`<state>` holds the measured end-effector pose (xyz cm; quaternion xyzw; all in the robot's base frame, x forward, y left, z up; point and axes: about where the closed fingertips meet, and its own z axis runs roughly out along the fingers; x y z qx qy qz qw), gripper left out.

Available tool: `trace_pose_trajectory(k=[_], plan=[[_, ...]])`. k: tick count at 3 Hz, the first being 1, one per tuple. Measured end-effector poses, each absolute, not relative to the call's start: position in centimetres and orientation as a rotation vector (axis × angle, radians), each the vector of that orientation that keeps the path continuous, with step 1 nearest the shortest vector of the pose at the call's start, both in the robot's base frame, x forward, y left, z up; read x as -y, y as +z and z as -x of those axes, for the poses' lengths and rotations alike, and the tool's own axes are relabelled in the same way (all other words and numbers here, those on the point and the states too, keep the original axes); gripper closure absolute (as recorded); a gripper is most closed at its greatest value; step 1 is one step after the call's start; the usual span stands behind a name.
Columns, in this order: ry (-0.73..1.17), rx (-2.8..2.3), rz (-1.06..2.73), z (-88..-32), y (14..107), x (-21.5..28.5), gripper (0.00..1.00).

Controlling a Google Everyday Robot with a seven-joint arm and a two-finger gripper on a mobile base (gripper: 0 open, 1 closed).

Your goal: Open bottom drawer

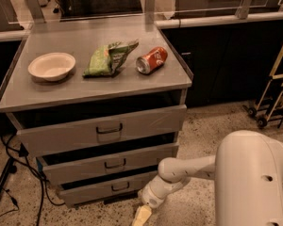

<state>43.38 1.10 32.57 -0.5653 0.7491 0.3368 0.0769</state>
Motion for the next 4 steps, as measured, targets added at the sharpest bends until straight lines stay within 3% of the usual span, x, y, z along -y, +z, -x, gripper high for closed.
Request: trace_pose_trajectory(k=[1,4], plan=[[1.048,-2.286,1.646,-42.2,32.2,-0.9,0.00],[1.024,-2.260,1.497,-48.7,30.6,-2.2,0.00]])
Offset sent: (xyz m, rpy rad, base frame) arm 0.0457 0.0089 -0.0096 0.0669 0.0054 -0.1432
